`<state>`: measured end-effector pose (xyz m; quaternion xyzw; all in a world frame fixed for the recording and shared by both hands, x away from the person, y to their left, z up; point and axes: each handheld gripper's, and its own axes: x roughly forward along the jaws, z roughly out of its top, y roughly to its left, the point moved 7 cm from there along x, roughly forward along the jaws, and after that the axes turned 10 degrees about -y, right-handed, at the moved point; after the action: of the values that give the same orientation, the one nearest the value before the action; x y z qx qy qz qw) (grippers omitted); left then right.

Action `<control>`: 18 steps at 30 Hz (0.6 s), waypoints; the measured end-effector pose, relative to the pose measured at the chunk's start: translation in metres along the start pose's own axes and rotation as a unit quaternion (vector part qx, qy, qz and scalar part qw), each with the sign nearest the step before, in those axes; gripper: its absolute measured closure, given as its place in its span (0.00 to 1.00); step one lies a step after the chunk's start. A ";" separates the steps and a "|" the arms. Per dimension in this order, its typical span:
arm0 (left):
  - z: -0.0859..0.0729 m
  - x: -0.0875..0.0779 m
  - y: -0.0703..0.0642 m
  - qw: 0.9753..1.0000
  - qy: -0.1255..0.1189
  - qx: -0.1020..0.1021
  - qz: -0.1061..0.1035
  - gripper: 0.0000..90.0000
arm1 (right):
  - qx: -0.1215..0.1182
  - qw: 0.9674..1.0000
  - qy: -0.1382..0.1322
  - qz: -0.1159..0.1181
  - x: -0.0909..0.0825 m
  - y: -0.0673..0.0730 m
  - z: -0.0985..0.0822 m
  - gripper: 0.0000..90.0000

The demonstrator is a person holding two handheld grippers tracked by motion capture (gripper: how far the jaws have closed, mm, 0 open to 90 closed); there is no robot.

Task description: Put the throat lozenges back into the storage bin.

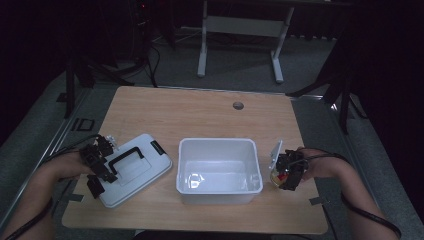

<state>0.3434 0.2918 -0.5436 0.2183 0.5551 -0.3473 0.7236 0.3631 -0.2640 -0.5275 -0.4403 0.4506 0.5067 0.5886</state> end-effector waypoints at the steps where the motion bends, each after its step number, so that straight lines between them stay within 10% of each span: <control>1: 0.000 0.000 0.000 1.000 0.001 0.000 0.000 0.16 | 0.000 1.000 0.000 0.001 -0.004 0.001 0.001 0.23; 18: 0.000 0.000 -0.002 1.000 0.007 0.001 -0.004 0.16 | -0.021 1.000 0.001 -0.021 -0.065 0.005 0.033 0.23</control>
<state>0.3418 0.2903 -0.5430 0.2191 0.5607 -0.3488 0.7183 0.3552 -0.2442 -0.4573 -0.4625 0.4308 0.5031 0.5895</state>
